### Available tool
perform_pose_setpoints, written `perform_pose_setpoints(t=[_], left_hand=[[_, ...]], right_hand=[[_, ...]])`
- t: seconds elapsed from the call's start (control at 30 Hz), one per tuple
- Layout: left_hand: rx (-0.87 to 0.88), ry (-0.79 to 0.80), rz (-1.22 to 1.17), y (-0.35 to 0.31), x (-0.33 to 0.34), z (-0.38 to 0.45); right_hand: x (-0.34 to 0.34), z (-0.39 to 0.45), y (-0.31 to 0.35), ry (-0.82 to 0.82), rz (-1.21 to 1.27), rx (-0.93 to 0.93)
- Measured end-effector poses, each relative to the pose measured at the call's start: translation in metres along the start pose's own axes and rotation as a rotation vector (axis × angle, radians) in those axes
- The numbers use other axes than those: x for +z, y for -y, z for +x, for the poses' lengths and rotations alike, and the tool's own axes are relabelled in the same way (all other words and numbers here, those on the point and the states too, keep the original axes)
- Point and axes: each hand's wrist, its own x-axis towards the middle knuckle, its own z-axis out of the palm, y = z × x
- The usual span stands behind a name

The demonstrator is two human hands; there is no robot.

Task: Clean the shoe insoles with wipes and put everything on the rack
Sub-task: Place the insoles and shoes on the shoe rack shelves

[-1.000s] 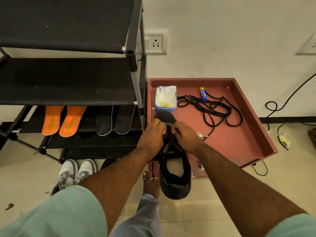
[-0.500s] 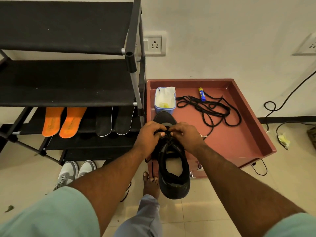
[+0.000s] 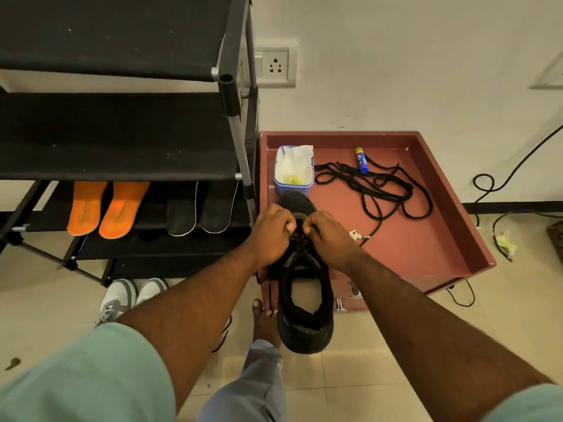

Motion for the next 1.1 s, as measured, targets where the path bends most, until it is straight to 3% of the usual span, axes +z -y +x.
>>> perform_pose_setpoints(t=[0.13, 0.3, 0.43, 0.53, 0.8, 1.0, 1.1], left_hand=[[-0.085, 0.159, -0.107, -0.007, -0.018, 0.005], [-0.063, -0.060, -0.420, -0.002, -0.010, -0.023], [-0.052, -0.190, -0.416, 0.001, 0.003, -0.033], [-0.065, -0.195, -0.417, 0.000, 0.005, -0.031], [0.025, -0.099, -0.222, -0.004, 0.002, -0.023], [0.114, -0.041, 0.277, -0.011, 0.001, -0.021], [0.082, 0.087, 0.232, -0.009, -0.007, -0.015]], right_hand=[[0.003, -0.004, 0.004, -0.033, 0.069, 0.062], [-0.007, -0.016, -0.001, -0.126, 0.305, 0.107], [-0.002, -0.022, -0.004, -0.133, 0.220, 0.042], [0.000, -0.020, -0.004, -0.148, 0.218, 0.021], [0.006, -0.014, -0.003, -0.072, 0.137, 0.005], [0.008, -0.018, -0.004, -0.081, 0.149, 0.010], [0.009, -0.018, -0.005, -0.100, 0.192, 0.054]])
